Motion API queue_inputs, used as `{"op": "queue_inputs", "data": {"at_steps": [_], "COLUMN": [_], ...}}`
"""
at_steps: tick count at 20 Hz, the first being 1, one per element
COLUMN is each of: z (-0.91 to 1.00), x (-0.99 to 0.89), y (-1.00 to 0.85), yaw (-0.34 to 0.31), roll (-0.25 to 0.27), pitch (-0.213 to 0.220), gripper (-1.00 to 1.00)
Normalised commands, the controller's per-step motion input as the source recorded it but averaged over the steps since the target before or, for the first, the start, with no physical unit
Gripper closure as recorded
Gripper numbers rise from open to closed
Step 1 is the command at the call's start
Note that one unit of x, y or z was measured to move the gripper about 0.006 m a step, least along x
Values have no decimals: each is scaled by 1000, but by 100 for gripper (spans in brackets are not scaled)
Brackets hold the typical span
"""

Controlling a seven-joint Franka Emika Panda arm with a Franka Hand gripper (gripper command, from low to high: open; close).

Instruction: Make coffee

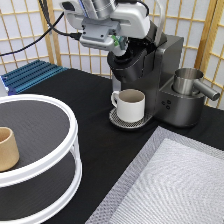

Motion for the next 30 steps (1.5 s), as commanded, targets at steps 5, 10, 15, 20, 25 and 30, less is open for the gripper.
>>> {"op": "queue_inputs", "data": {"at_steps": [5, 10, 15, 20, 25, 30], "z": [110, -6, 3, 78, 31, 13], "x": [177, 242, 143, 155, 39, 6], "y": [350, 208, 123, 118, 191, 189], "yaw": [-46, -45, -44, -46, -61, -45], "roll": [3, 10, 12, 4, -49, -98], "pitch": [20, 20, 12, 19, 0, 0], "gripper": [100, 100, 100, 100, 100, 100]}}
